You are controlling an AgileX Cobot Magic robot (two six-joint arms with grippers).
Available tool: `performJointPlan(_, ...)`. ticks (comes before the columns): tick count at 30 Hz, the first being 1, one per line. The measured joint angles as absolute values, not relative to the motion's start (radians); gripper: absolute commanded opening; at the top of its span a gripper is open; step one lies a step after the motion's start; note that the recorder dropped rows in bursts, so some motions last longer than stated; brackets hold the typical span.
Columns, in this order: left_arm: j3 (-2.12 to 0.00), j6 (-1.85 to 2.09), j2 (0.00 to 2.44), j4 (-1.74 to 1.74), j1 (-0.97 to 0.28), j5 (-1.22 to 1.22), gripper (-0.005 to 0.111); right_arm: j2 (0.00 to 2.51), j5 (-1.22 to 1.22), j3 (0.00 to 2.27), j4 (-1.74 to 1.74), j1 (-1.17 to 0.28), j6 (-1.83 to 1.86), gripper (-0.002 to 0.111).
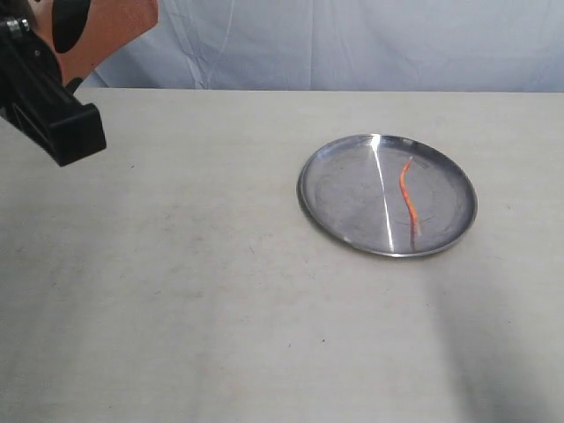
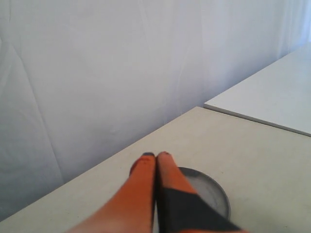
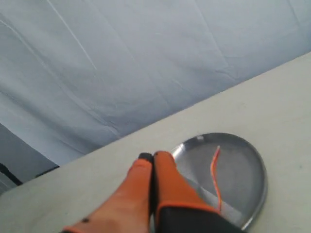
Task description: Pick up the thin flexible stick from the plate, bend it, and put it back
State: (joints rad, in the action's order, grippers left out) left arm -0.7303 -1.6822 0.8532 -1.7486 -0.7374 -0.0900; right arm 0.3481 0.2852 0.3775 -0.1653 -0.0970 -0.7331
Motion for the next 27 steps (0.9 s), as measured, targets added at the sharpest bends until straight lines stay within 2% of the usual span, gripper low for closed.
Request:
performJointPlan(4,-0.730,-1.682,0.853,-1.749,-0.737,-0.090,0.000,0.176,0.000,0.133,-0.188,-0.059,-0.720,0.000)
performJointPlan(7,-0.730,-1.682,0.853,-1.749,-0.737,-0.090,0.000,0.052,-0.097,0.024,-0.231,-0.036,-0.716,0.000)
performJointPlan(16,-0.730,-1.682,0.850,-1.749,-0.737,-0.090,0.000,0.007,0.080,0.004,-0.252,-0.026,-0.714,0.000)
performJointPlan(27,-0.730,-1.682,0.849,-1.749,-0.737,-0.092,0.000,0.007,0.100,0.002,-0.252,-0.026,-0.714,0.000)
